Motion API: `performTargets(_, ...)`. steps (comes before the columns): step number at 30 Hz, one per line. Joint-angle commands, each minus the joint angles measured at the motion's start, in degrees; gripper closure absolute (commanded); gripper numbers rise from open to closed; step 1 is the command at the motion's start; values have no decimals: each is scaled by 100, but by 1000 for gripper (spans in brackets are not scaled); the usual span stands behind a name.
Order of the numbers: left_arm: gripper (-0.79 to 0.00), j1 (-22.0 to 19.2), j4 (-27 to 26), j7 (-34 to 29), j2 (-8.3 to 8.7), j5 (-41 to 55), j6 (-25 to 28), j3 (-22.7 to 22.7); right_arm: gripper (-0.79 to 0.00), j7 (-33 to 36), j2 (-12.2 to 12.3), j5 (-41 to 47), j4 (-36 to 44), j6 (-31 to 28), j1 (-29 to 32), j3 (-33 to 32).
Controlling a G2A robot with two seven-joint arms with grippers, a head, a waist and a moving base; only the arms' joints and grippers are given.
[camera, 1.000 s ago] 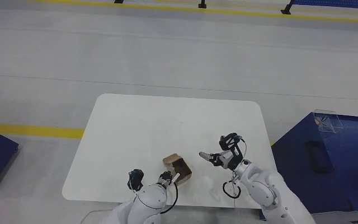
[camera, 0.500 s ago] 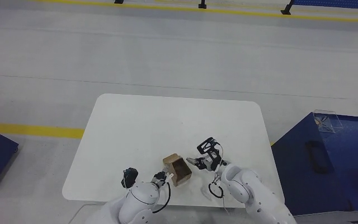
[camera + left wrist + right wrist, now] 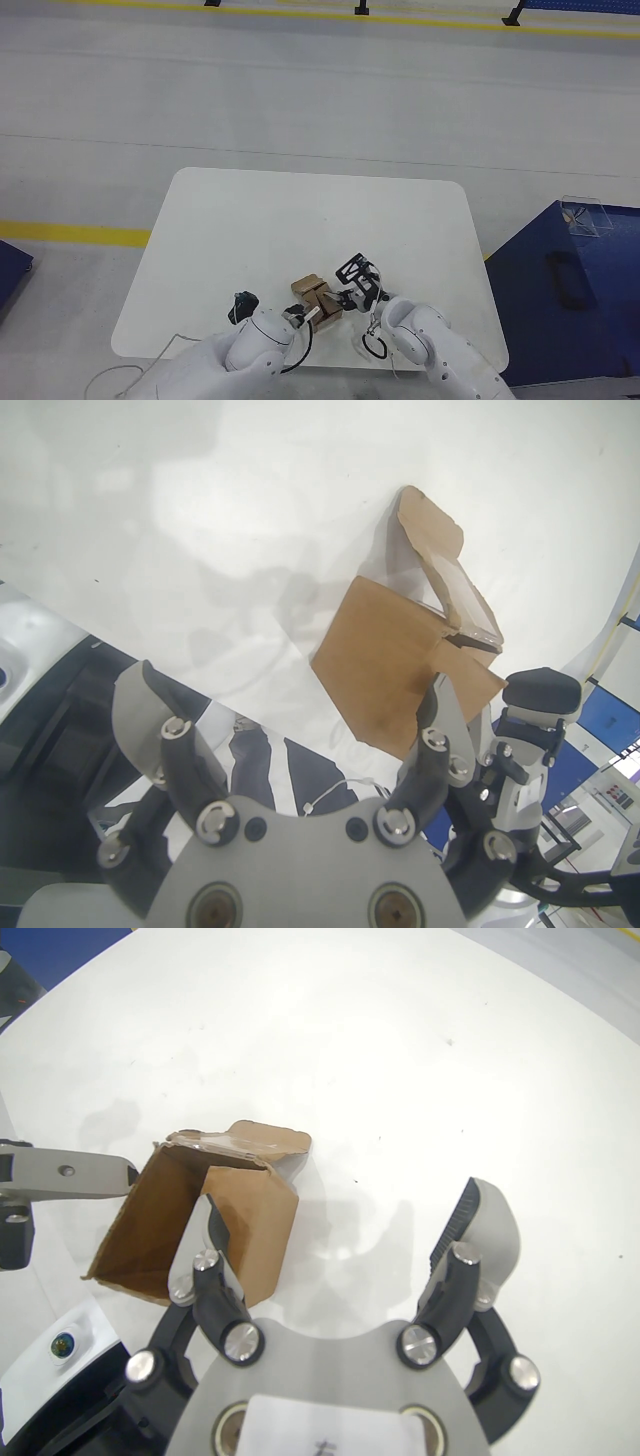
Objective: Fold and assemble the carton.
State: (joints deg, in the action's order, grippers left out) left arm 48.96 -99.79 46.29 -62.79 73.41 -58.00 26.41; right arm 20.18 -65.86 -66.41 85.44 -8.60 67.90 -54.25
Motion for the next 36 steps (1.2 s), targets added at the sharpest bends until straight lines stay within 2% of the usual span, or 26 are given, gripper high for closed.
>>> performTargets(1,-785,-106,62,0,-4,55,0,-73,-785,-7,-21,-12,-33,28,-25,28)
performTargets(11,-785,-389,392,0,-110,123,0,-418,-785,-63,-92,-72,-88,211,-103,-15)
performTargets(18,-785,-479,313,129,-196,392,129,-473,-785,-220,-152,-87,-133,338,-161,-33)
performTargets(21,-785,-467,147,312,-218,499,312,-437,-785,-502,-156,54,-30,286,-114,-156)
performTargets(24,-785,-367,-167,635,-185,711,636,-189,-785,-888,-89,-39,149,-63,34,-415)
performTargets(28,-785,-43,-756,1293,-88,635,1346,267,-785,-1169,79,-301,406,-967,368,-901)
performTargets(30,-785,180,-1014,1364,-37,422,1845,518,-785,-1343,184,-619,572,-1679,598,-1094)
performTargets(32,-785,388,-1139,1424,10,90,2128,664,-785,-1431,274,-709,694,-2220,836,-1331)
performTargets(34,-785,583,-1256,1335,39,-210,2373,754,-785,-1291,337,-794,769,-2645,1002,-1454)
performTargets(36,-785,737,-1299,1198,63,-429,2469,836,-785,-1159,365,-965,818,-2732,1088,-1488)
